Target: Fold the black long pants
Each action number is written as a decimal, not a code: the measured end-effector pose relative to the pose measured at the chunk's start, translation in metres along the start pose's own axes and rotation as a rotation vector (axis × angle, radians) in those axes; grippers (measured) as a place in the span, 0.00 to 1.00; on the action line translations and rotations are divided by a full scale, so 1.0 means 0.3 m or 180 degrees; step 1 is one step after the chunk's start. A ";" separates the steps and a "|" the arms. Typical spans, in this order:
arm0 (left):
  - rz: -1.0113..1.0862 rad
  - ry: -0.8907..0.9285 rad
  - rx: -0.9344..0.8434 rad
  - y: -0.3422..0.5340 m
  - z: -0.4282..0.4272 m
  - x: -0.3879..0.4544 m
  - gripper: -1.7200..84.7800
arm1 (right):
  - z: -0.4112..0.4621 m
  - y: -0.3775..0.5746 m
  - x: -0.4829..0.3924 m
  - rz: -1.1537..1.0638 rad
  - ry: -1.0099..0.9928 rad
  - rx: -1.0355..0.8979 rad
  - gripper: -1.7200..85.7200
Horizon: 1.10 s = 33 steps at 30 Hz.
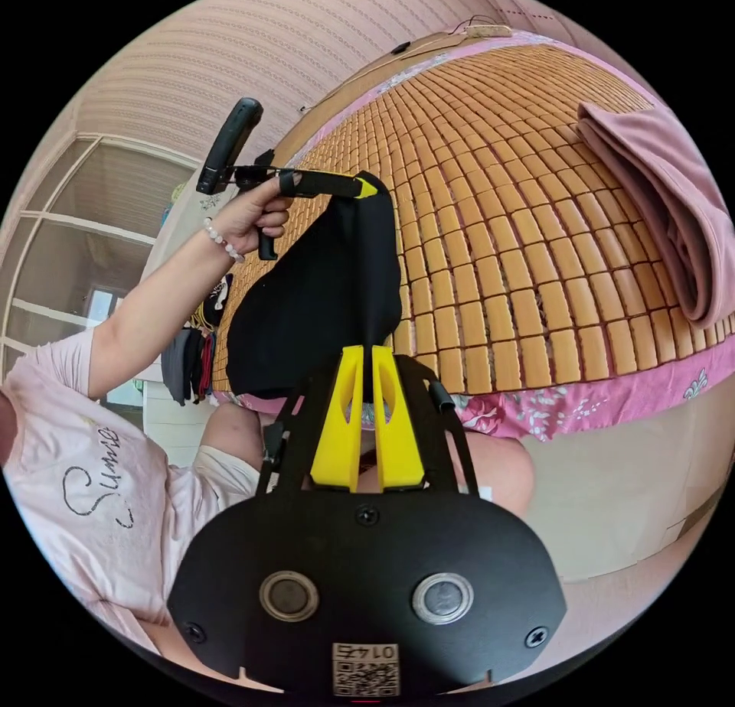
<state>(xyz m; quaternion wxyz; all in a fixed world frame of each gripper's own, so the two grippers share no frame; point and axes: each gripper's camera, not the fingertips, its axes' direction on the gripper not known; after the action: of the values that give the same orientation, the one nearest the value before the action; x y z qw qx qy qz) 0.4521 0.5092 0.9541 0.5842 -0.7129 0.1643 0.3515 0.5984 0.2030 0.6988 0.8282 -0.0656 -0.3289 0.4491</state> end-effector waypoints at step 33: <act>-0.1325 -0.0008 0.1108 1.124 -0.216 -0.241 0.07 | 0.146 0.024 -0.479 -0.1416 0.0652 -0.0197 0.05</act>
<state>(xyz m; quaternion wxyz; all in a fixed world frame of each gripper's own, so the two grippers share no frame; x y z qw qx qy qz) 0.2042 0.3460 0.7668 0.7579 -0.6197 0.0713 0.1911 0.5122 0.0859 0.6599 0.9333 -0.0621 -0.2632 0.2364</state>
